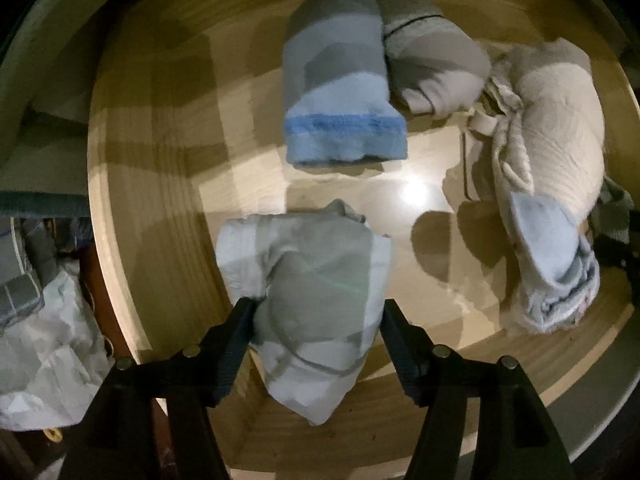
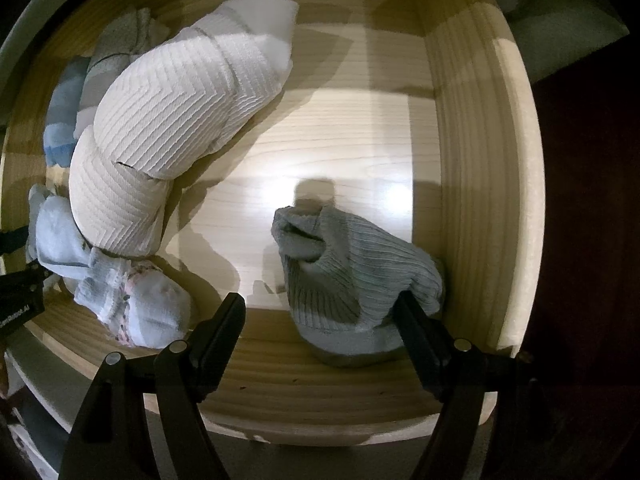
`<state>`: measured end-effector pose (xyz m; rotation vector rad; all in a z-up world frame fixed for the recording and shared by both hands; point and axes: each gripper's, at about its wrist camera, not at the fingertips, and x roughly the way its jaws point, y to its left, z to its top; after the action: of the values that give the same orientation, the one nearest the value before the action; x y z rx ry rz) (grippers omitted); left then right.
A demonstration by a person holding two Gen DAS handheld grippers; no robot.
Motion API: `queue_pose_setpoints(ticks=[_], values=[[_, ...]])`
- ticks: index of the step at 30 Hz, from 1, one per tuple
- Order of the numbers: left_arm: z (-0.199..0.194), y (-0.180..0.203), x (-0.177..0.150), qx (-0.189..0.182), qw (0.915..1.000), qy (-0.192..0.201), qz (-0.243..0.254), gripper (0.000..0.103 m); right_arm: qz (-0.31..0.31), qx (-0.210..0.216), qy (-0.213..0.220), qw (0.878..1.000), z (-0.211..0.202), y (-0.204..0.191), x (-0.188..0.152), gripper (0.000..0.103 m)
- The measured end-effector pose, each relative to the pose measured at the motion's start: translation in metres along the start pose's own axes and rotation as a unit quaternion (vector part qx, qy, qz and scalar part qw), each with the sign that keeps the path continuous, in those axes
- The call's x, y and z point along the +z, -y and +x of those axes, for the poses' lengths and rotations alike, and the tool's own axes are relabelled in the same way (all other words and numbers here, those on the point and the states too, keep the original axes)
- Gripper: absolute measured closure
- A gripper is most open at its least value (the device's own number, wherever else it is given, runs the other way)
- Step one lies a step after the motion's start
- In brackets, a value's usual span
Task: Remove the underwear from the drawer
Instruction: 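Close left gripper on white crumpled cloth while right gripper rests on grey sock, then lift the white cloth with left gripper while right gripper closes on grey sock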
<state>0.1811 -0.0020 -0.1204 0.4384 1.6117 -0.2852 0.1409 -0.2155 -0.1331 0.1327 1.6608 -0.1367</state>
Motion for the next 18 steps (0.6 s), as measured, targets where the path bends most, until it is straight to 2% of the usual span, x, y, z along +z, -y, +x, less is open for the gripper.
queue_pose_setpoints(ticks=[5, 8, 12, 18], values=[[0.001, -0.002, 0.003, -0.013, 0.9993, -0.005, -0.034, 0.038, -0.019, 0.009, 0.019, 1.0, -0.013, -0.005, 0.003, 0.029], [0.003, -0.006, -0.003, -0.013, 0.9994, -0.002, -0.031, 0.048, -0.04, -0.006, 0.027, 0.999, -0.02, -0.008, 0.005, 0.029], [-0.001, -0.01, -0.01, -0.04, 0.9979, 0.001, -0.05, 0.057, -0.054, -0.024, 0.012, 0.998, -0.01, -0.013, 0.01, 0.029], [-0.004, -0.019, -0.016, -0.081, 0.9933, 0.009, -0.082, 0.062, -0.068, -0.052, 0.002, 0.996, -0.002, -0.024, 0.015, 0.028]])
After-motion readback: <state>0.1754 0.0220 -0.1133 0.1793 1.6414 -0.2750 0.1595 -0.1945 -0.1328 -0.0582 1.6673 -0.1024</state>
